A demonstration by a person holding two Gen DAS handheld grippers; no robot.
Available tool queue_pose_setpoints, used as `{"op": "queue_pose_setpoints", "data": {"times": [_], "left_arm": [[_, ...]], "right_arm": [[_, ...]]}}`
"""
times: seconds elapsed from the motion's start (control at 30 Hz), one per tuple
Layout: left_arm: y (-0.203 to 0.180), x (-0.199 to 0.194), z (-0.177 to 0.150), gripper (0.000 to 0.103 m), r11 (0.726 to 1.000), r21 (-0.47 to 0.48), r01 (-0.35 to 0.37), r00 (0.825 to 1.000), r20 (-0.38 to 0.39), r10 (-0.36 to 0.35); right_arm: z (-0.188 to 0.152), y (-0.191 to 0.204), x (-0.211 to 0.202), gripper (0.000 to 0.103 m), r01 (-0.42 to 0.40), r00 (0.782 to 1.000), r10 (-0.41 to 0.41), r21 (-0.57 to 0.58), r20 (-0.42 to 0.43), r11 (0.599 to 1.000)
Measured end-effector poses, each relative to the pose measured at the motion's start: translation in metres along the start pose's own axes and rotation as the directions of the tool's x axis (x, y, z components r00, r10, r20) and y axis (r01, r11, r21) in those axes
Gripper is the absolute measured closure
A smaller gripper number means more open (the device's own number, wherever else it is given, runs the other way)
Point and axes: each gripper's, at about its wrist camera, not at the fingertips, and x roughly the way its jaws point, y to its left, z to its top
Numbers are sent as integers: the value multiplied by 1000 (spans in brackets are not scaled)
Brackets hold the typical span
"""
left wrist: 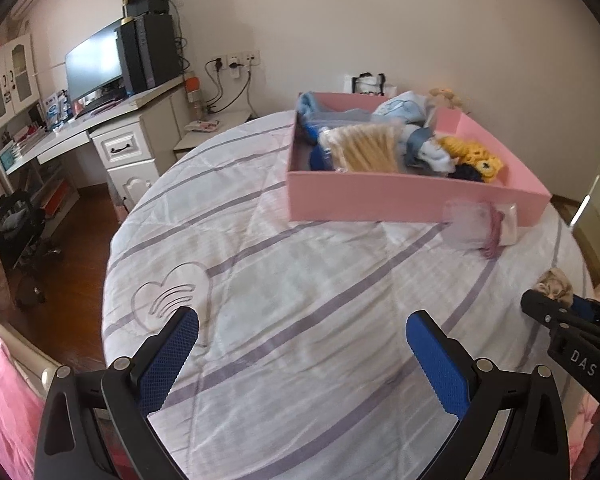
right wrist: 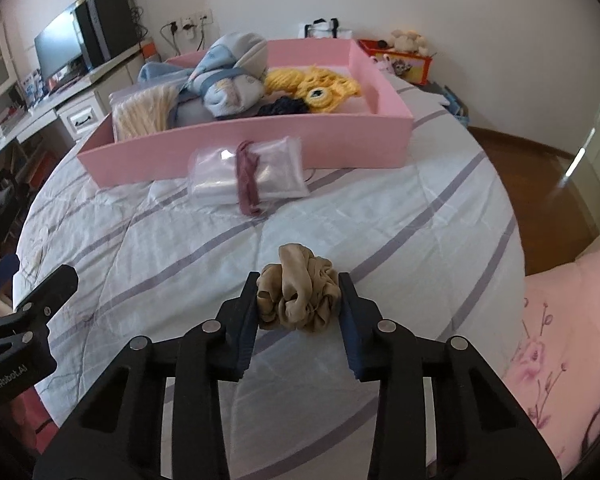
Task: Organize soft objects
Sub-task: 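Grasp the clear plastic bag with the left gripper while the right gripper grasps the beige scrunchie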
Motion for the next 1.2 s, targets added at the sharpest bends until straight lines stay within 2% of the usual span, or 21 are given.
{"op": "queue_pose_setpoints", "data": {"times": [0.37,0.63,0.8,1.0,1.2], "left_arm": [[-45,13,26,0,995,53,90,996,-11,-90],[-78,34,48,0,990,82,114,993,-52,-110],[-92,43,60,0,988,50,146,988,-67,-142],[-110,56,73,0,988,32,150,987,-70,-148],[-117,73,83,0,987,-53,151,984,-87,-156]], "right_arm": [[26,-40,-5,69,49,997,-53,61,64,997],[42,-68,8,68,54,996,-61,101,71,993],[48,-84,17,67,47,996,-56,124,69,991],[51,-99,26,66,43,996,-53,146,68,988],[52,-111,36,66,22,998,-30,141,58,990]]}}
